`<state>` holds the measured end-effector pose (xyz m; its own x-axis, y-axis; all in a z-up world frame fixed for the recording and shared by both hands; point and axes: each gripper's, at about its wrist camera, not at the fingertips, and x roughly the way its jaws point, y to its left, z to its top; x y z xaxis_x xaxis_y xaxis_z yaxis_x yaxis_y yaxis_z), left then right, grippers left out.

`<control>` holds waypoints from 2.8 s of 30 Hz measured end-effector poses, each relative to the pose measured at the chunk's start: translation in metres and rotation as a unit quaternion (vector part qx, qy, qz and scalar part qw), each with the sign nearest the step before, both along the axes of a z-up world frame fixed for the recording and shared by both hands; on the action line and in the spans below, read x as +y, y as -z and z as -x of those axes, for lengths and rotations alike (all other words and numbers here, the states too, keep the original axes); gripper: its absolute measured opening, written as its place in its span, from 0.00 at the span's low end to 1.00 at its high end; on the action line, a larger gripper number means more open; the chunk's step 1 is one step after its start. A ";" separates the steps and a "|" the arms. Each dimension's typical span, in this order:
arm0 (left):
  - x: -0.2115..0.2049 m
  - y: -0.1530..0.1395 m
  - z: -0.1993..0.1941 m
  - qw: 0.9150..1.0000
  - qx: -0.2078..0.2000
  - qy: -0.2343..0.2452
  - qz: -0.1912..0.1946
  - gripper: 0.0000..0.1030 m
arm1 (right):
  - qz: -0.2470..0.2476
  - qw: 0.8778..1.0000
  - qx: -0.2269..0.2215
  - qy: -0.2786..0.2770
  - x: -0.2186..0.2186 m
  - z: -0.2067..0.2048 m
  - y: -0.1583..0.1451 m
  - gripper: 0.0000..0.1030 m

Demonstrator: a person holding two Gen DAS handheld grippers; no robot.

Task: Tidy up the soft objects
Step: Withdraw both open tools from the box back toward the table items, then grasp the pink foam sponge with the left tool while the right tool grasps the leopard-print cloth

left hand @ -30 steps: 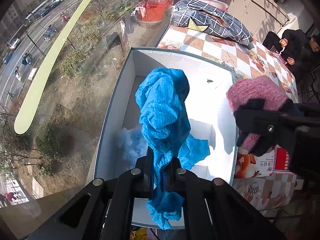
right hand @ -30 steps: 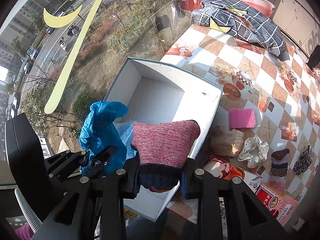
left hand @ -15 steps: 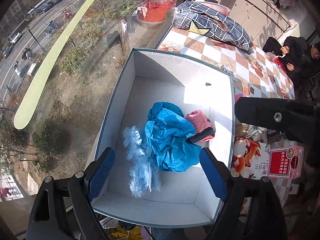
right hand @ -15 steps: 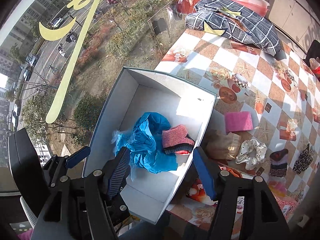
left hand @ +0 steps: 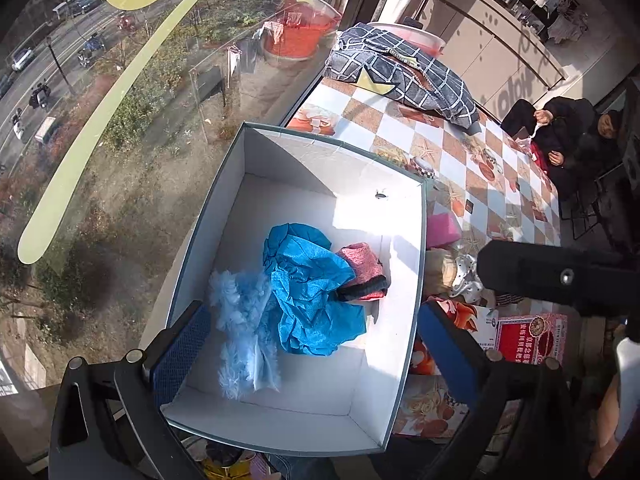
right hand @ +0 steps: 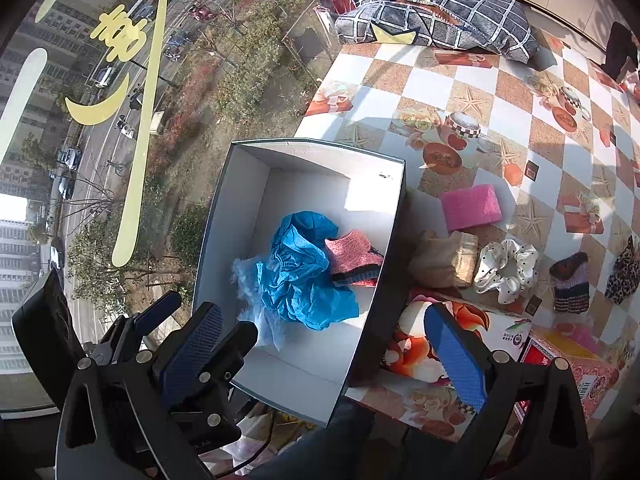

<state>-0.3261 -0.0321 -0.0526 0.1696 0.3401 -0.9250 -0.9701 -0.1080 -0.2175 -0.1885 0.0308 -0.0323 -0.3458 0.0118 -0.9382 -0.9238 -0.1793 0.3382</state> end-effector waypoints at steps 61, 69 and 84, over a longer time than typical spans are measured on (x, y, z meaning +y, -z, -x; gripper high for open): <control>0.127 0.037 -0.242 0.968 0.089 0.218 0.091 1.00 | 0.068 0.888 0.056 0.450 -0.145 -0.392 0.050 0.99; 0.181 0.107 -0.253 0.973 0.093 0.095 0.190 1.00 | 0.103 0.883 0.061 0.454 -0.151 -0.417 0.083 0.99; 0.193 0.173 -0.246 0.958 0.115 0.024 0.260 1.00 | 0.142 0.907 0.050 0.394 -0.097 -0.433 0.123 0.99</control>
<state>-0.0802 0.1609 -0.2256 -0.0544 -0.1805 -0.9821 -0.9925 -0.0980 0.0730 0.2448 -0.0661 -0.1553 -0.4187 0.0557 -0.9064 -0.6899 0.6295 0.3574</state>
